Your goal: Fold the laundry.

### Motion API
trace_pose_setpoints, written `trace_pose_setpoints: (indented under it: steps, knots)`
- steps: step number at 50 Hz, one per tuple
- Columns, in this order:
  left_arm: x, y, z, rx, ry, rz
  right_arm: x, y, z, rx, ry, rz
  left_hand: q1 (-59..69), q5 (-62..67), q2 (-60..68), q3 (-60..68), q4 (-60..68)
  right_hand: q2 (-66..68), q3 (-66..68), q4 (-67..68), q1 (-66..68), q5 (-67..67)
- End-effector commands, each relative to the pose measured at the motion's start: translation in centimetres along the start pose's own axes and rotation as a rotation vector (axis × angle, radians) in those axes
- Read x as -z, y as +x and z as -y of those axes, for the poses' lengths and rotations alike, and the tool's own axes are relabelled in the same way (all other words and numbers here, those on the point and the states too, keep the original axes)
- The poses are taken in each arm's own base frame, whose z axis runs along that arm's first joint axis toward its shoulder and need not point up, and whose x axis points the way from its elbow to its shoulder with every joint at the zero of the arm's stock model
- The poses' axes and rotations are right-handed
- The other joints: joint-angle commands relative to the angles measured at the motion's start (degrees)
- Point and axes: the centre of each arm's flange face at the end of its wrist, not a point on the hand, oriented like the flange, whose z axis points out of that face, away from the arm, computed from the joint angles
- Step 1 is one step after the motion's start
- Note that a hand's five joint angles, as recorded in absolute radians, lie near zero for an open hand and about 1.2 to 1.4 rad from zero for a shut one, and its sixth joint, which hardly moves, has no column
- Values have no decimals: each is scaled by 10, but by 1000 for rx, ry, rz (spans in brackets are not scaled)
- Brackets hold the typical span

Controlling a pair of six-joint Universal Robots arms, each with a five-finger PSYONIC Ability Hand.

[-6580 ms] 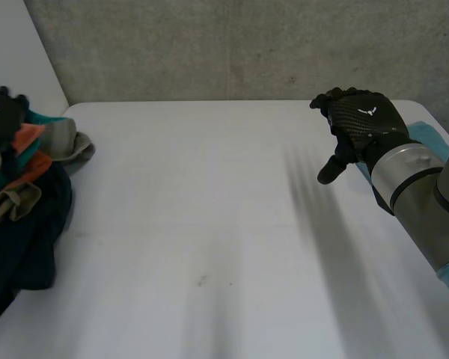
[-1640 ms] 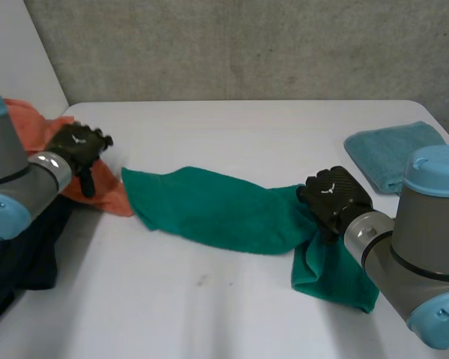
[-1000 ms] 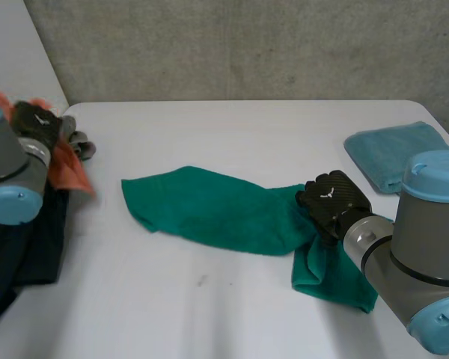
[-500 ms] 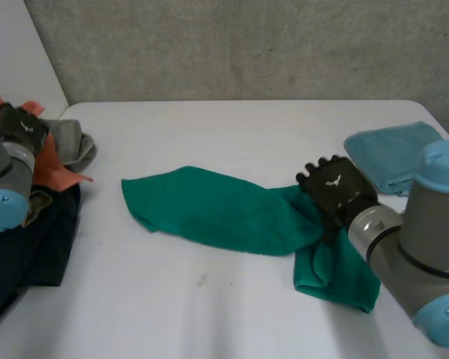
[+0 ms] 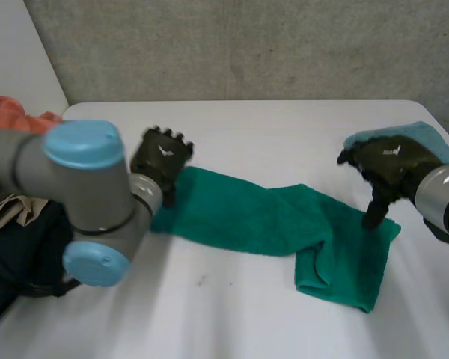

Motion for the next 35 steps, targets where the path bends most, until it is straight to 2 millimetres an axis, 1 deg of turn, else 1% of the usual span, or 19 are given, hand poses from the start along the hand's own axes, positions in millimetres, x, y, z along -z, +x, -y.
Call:
trace_pose_setpoints:
  steps: [1, 3, 5, 12, 14, 16, 18, 20, 21, 23, 24, 27, 28, 29, 30, 31, 32, 34, 35]
  knots:
    - [-16, 27, -31, -23, -66, -55, -4, -19, -30, 9, -30, 94, 49, 60, 57, 52, 56, -24, -19, -32, -12, -40]
    - [-20, 31, -40, -24, -85, -60, -9, -25, -41, -11, -20, 101, 56, 67, 64, 59, 62, -24, -19, -32, -12, -40]
    - [-23, 33, -43, -25, -92, -63, -17, -29, -51, -52, -9, 94, 63, 73, 70, 66, 69, -24, -19, -32, -12, -40]
    - [-31, 30, -57, -23, -123, -53, -37, -37, -72, -193, -17, 103, 145, 156, 153, 148, 152, -24, -19, -32, -12, -40]
    - [-31, 31, -59, -24, -129, -55, -44, -46, -78, -198, -39, 126, 179, 189, 186, 181, 185, -15, -10, -22, -3, -31]
    - [-31, 32, -60, -24, -133, -58, -46, -52, -82, -194, -51, 142, 234, 245, 242, 237, 241, 24, 28, 16, 36, 8]
    - [-31, 34, -62, -26, -139, -62, -51, -56, -83, -186, -46, 148, 286, 297, 294, 289, 293, 103, 107, 95, 115, 87]
    - [-31, 34, -64, -27, -143, -65, -54, -54, -81, -182, -29, 135, 373, 384, 381, 376, 380, 227, 231, 219, 239, 211]
    - [-31, 35, -64, -29, -145, -66, -56, -52, -79, -184, -11, 124, 472, 483, 480, 475, 479, 382, 387, 375, 394, 366]
    - [-31, 34, -64, -40, -148, -66, -58, -49, -77, -183, 8, 113, 580, 591, 588, 583, 587, 555, 559, 547, 567, 539]
    - [-30, 35, -65, -50, -151, -67, -58, -48, -74, -177, 22, 108, 649, 659, 657, 652, 655, 675, 679, 667, 687, 659]
    - [-27, 35, -63, -109, -152, -69, -55, -43, -67, -169, 46, 94, 649, 660, 657, 652, 656, 676, 681, 668, 688, 660]
    - [-25, 36, -63, -119, -155, -72, -52, -42, -62, -164, 64, 90, 649, 660, 657, 652, 656, 676, 681, 668, 688, 660]
    - [-23, 36, -62, -129, -154, -74, -46, -37, -52, -147, 93, 77, 649, 660, 657, 652, 656, 676, 681, 668, 688, 660]
    - [-15, 25, -51, -139, -147, -53, -43, -36, -47, -136, 104, 73, 649, 660, 657, 652, 656, 676, 681, 668, 688, 660]
    - [-15, 25, -51, -139, -147, -53, -39, -34, -43, -123, 115, 67, 649, 660, 657, 652, 656, 676, 681, 668, 688, 660]
    - [7, -2, -21, -124, -119, 10, -30, -30, -32, -86, 138, 56, 649, 660, 657, 652, 656, 676, 681, 668, 688, 660]
    - [17, -11, -10, -119, -107, 31, -16, -25, -18, -35, 170, 39, 649, 660, 657, 652, 656, 676, 681, 668, 688, 660]
    - [25, -18, -2, -112, -96, 48, 0, -19, 0, 17, 206, 19, 649, 660, 657, 652, 656, 676, 681, 668, 688, 660]
